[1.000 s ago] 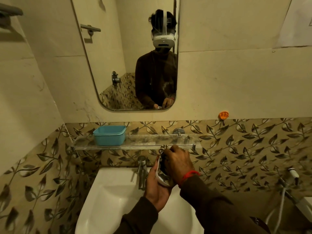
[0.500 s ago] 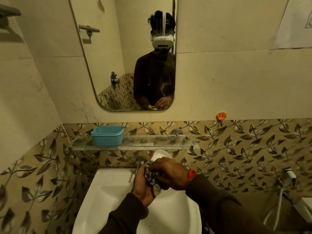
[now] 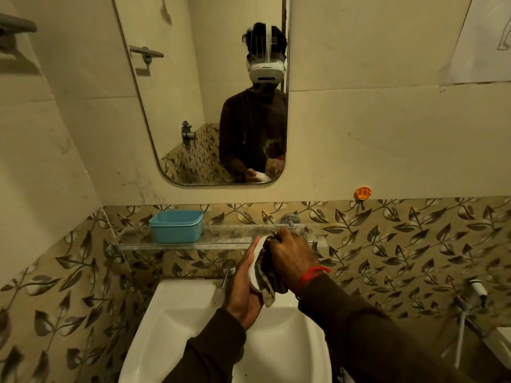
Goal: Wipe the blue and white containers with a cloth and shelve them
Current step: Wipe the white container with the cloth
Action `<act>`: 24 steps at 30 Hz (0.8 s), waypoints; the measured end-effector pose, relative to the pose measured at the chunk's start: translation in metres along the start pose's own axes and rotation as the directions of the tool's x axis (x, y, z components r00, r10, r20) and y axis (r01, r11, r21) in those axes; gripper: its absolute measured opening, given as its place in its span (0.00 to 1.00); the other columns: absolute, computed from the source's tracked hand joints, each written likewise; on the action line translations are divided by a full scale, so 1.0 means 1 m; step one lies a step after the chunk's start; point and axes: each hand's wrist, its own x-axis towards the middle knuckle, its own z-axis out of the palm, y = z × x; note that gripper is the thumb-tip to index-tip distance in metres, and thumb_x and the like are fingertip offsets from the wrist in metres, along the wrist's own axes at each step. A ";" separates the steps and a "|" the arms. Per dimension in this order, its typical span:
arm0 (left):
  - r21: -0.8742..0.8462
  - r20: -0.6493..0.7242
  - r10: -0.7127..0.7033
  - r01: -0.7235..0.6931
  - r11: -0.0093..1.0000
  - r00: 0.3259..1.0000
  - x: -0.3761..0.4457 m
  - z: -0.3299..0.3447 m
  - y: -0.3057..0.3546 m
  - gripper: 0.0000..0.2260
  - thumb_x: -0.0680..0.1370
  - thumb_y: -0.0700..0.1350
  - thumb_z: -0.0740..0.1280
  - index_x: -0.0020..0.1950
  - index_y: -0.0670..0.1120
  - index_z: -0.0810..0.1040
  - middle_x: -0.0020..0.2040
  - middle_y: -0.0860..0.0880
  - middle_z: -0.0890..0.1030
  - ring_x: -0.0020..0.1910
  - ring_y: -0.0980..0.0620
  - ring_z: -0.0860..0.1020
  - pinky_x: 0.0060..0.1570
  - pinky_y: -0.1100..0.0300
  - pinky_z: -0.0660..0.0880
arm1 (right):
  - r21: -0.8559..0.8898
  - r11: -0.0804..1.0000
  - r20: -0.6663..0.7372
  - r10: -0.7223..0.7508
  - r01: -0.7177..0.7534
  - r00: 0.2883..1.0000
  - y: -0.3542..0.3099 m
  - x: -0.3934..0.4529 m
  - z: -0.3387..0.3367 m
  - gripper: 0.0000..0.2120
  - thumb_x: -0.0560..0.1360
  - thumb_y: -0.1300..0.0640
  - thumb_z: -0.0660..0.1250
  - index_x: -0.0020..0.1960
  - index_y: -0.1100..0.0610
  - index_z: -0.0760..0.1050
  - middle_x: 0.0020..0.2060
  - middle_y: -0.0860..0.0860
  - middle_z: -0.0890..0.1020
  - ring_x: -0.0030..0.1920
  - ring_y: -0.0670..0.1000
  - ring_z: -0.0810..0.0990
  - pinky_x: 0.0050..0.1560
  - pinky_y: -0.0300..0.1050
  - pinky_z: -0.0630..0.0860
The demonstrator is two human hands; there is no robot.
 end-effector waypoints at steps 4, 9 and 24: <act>0.057 -0.013 -0.002 0.002 0.998 1.000 -0.004 -0.008 0.000 0.18 0.84 0.54 0.56 0.72 0.57 0.74 0.71 0.47 0.78 0.67 0.46 0.78 0.58 0.48 0.80 | -0.033 0.998 0.170 0.052 -0.047 0.984 -0.003 0.001 0.000 0.22 0.71 0.52 0.72 0.62 0.59 0.73 0.60 0.60 0.73 0.59 0.62 0.73 0.61 0.58 0.71; -0.037 0.006 -0.075 0.075 0.997 0.997 -0.010 -0.013 0.001 0.18 0.84 0.54 0.57 0.69 0.52 0.78 0.64 0.41 0.82 0.61 0.42 0.82 0.48 0.49 0.83 | 0.118 0.993 0.358 -0.034 -0.009 0.933 -0.011 0.000 -0.010 0.12 0.76 0.55 0.64 0.57 0.56 0.77 0.51 0.58 0.79 0.50 0.59 0.80 0.47 0.51 0.78; -0.203 -0.005 -0.086 0.083 0.976 0.996 -0.016 -0.005 0.012 0.23 0.83 0.57 0.58 0.67 0.43 0.80 0.61 0.38 0.83 0.57 0.42 0.83 0.51 0.48 0.81 | 0.349 0.936 -0.171 0.024 0.038 0.985 -0.017 -0.020 -0.004 0.17 0.76 0.47 0.65 0.59 0.57 0.76 0.60 0.56 0.72 0.49 0.55 0.78 0.45 0.46 0.81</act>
